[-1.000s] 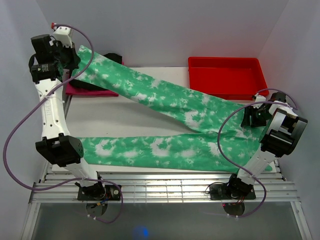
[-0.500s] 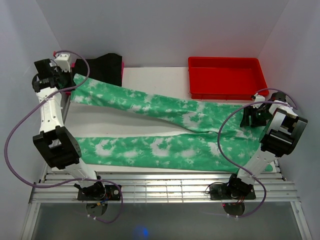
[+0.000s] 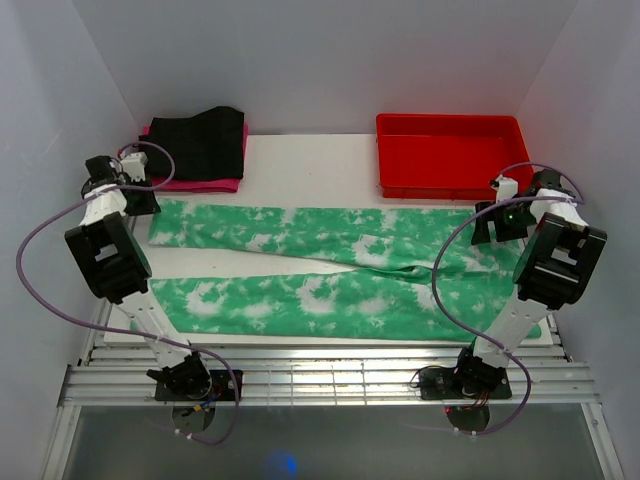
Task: Fold and stack the trousers
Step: Flatten the trousers out
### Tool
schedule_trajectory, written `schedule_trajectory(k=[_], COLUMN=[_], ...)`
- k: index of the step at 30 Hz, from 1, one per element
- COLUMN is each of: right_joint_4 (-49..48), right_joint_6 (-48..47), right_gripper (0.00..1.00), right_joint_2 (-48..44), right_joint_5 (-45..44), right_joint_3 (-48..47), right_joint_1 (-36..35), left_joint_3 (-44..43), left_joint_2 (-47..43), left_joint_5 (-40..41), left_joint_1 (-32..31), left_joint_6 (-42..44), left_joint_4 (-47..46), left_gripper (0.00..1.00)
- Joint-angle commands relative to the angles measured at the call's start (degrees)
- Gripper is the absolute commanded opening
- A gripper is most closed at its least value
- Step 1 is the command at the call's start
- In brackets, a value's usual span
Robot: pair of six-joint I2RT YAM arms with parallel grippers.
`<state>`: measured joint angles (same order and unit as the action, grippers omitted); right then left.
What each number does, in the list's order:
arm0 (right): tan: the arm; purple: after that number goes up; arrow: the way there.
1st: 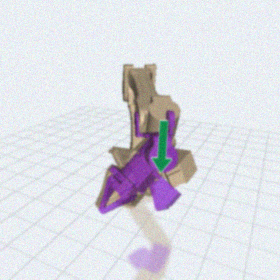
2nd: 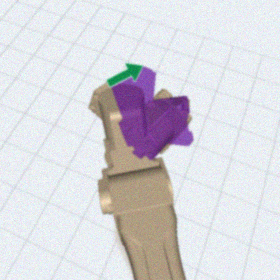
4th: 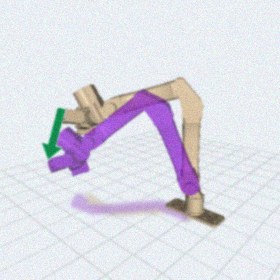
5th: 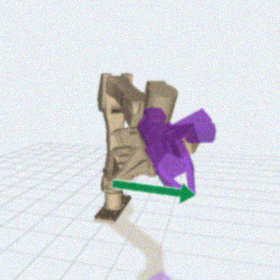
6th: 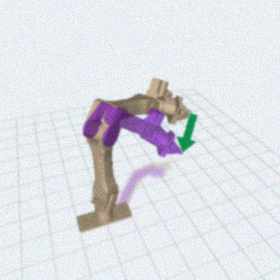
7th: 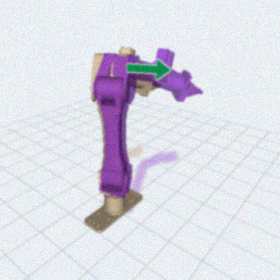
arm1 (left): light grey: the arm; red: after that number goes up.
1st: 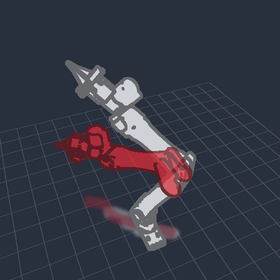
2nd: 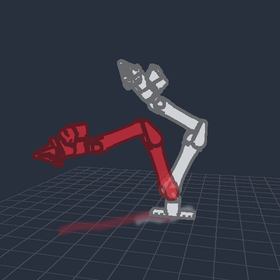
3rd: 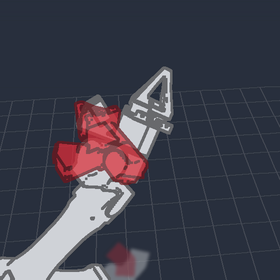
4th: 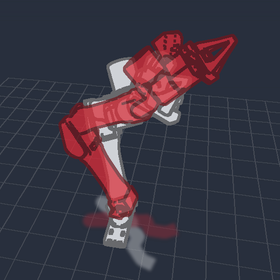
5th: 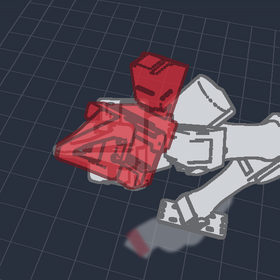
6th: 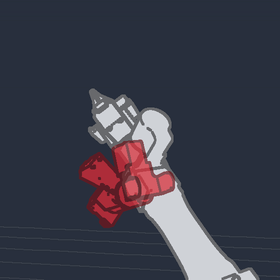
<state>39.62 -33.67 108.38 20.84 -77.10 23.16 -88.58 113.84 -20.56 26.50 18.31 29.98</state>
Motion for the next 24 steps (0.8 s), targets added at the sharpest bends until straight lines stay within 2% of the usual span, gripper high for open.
schedule_trajectory(k=[1,2,3,6,10,13,17,19,24], right_joint_4=[5.1,6.1,7.0,11.4,17.6,22.2,24.0,23.2,18.5], right_joint_6=[-2.3,-2.5,-2.7,-4.9,-11.1,-16.9,-22.2,-23.3,-21.7], right_gripper=[0.91,0.97,0.98,0.98,0.93,0.88,0.82,0.82,0.80], right_joint_2=[-1.3,-1.8,-2.6,-6.0,-10.5,-12.2,-14.3,-14.7,-12.6], right_joint_5=[2.9,3.3,3.9,6.1,5.4,0.9,-4.4,-5.8,-7.0], right_joint_3=[-5.5,-6.5,-8.2,-9.9,-8.2,-4.0,3.8,6.6,14.2], right_joint_1=[0.0,0.0,0.0,-0.1,-0.4,-0.4,-0.5,-0.7,-1.8], left_joint_3=[-6.3,-7.2,-7.3,-5.5,2.6,10.6,20.5,24.3,29.8], left_joint_2=[-1.3,-1.8,-3.5,-7.9,-18.7,-22.0,-27.2,-27.4,-21.1], left_joint_5=[-5.4,-5.7,-6.1,-10.1,-17.4,-15.8,-11.4,-9.4,-5.7], left_joint_1=[1.4,1.8,2.0,3.6,3.6,3.6,4.3,4.3,5.0], left_joint_6=[-0.7,-0.7,-0.8,0.1,9.9,16.7,21.6,23.6,26.3], left_joint_4=[4.1,4.9,5.7,9.1,20.4,26.9,28.2,28.4,26.5], left_gripper=[0.48,0.57,0.74,0.78,0.72,0.62,0.58,0.57,0.52])
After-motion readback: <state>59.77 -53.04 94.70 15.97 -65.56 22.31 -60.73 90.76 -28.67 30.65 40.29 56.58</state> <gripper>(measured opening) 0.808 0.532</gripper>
